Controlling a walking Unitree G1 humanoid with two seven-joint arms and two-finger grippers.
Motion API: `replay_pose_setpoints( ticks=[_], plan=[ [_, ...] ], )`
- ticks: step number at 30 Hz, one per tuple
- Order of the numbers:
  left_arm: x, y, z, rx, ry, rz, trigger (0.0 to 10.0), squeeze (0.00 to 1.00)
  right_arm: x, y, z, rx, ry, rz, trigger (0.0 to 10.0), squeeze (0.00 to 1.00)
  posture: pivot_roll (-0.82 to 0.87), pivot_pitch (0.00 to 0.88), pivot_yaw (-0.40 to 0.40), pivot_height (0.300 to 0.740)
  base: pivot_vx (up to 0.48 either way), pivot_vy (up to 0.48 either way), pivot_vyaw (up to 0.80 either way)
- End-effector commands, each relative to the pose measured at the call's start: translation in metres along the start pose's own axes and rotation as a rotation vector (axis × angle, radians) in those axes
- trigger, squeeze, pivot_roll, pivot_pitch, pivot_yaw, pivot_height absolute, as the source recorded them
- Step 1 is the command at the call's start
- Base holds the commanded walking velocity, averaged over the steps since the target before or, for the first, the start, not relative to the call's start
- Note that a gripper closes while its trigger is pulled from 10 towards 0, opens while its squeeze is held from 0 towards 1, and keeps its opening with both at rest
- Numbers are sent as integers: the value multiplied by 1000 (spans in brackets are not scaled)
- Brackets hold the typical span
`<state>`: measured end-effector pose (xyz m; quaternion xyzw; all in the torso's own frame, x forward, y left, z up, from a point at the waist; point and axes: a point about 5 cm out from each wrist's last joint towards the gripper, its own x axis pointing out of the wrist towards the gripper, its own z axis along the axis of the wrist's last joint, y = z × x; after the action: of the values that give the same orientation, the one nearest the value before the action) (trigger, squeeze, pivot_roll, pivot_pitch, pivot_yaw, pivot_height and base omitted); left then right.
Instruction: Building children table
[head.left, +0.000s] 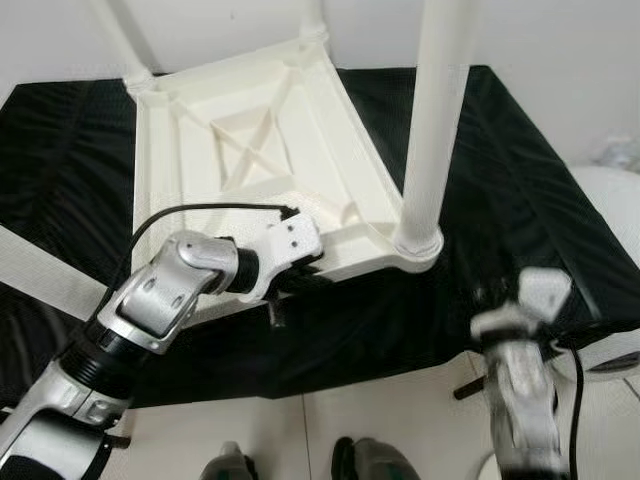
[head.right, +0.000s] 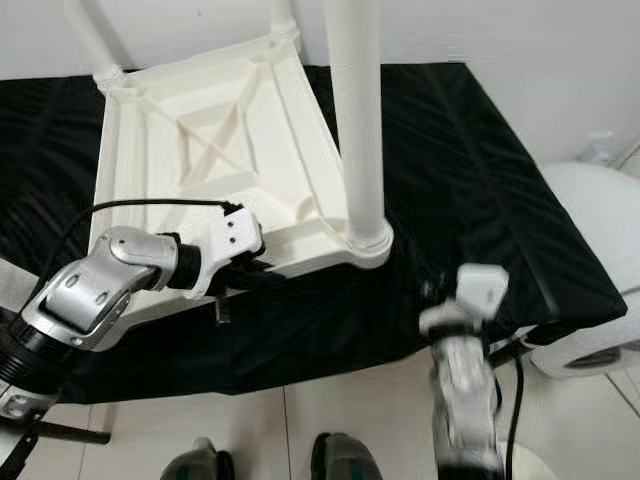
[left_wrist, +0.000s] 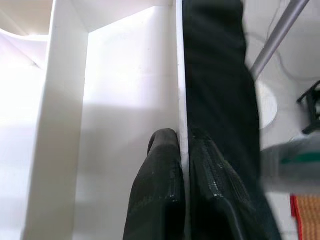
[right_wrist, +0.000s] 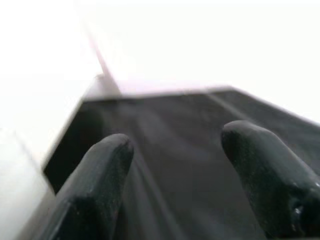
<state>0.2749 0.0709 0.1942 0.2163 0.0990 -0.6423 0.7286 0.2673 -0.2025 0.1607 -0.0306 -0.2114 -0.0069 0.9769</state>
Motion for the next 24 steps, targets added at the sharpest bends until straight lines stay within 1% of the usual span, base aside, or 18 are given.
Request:
replay_pose_setpoints(
  ticks=[1, 2, 4, 5, 6, 7, 8, 9, 11, 12, 14, 17, 18, 19, 21, 22, 23, 24],
  plan=[
    [-5, -5, 31, 93, -123, -74, 10000, 0, -2, 1, -10, 18, 44, 0, 10000, 0, -4, 100, -14, 740, 0, 0, 0],
    [-5, -4, 35, 100, -132, -70, 10000, 0, 3, 1, -9, 19, 35, 0, 10000, 0, -2, 99, -15, 740, 0, 0, 0],
    [-10, -1, 46, 123, -163, -49, 10000, 0, 22, 6, -10, 26, 15, 32, 10000, 0, 11, 99, -23, 740, 0, 0, 0],
    [-10, -1, 46, 123, -163, -49, 10000, 0, 22, 6, -10, 26, 15, 32, 10000, 0, 11, 99, -23, 740, 0, 0, 0],
    [-12, -1, 50, 126, -177, -44, 10000, 0, 29, 7, -11, 28, 9, 40, 10000, 0, 12, 99, -23, 740, 0, 0, 0],
    [-12, -1, 50, 126, -177, -44, 10000, 0, 29, 7, -11, 28, 9, 40, 10000, 0, 12, 99, -23, 740, 0, 0, 0],
    [-14, -1, 54, 131, -187, -45, 10000, 0, 37, 10, -11, 35, 3, 49, 10000, 0, 13, 98, -24, 740, 0, 0, 0],
    [-14, -1, 54, 131, -187, -45, 10000, 0, 37, 10, -11, 35, 3, 49, 10000, 0, 13, 98, -24, 740, 0, 0, 0],
    [-16, -3, 60, 142, -208, -49, 10000, 0, 55, 17, -9, 95, -10, 75, 10000, 0, 23, 98, -29, 740, 0, 0, 0],
    [-18, -4, 66, 152, -226, -52, 10000, 0, 65, 22, -5, 147, -23, 98, 10000, 0, 23, 97, -29, 740, 0, 0, 0],
    [-18, -4, 66, 152, -226, -52, 10000, 0, 65, 22, -5, 147, -23, 98, 10000, 0, 23, 97, -29, 740, 0, 0, 0],
    [-21, -5, 76, 158, -261, -57, 10000, 0, 87, 35, 6, 281, -70, 156, 10000, 0, 28, 96, -28, 740, 0, 0, 0],
    [-21, -5, 76, 158, -261, -57, 10000, 0, 87, 35, 6, 281, -70, 156, 10000, 0, 28, 96, -28, 740, 0, 0, 0],
    [-22, -5, 80, 163, -275, -61, 10000, 0, 96, 41, 15, 342, -101, 189, 10000, 0, 28, 94, -27, 740, 0, 0, 0],
    [-22, -5, 80, 163, -275, -61, 10000, 0, 96, 41, 15, 342, -101, 189, 10000, 0, 28, 94, -27, 740, 0, 0, 0],
    [-23, -3, 85, 165, -300, -66, 10000, 0, 107, 48, 25, 426, -134, 227, 10000, 0, 28, 94, -28, 740, 0, 0, 0],
    [-23, -3, 85, 165, -300, -66, 10000, 0, 107, 48, 25, 426, -134, 227, 10000, 0, 28, 94, -28, 740, 0, 0, 0],
    [-24, -1, 94, 172, -337, -72, 10000, 0, 120, 56, 39, 523, -172, 282, 10000, 0, 31, 92, -28, 740, 0, 0, 0]
  ],
)
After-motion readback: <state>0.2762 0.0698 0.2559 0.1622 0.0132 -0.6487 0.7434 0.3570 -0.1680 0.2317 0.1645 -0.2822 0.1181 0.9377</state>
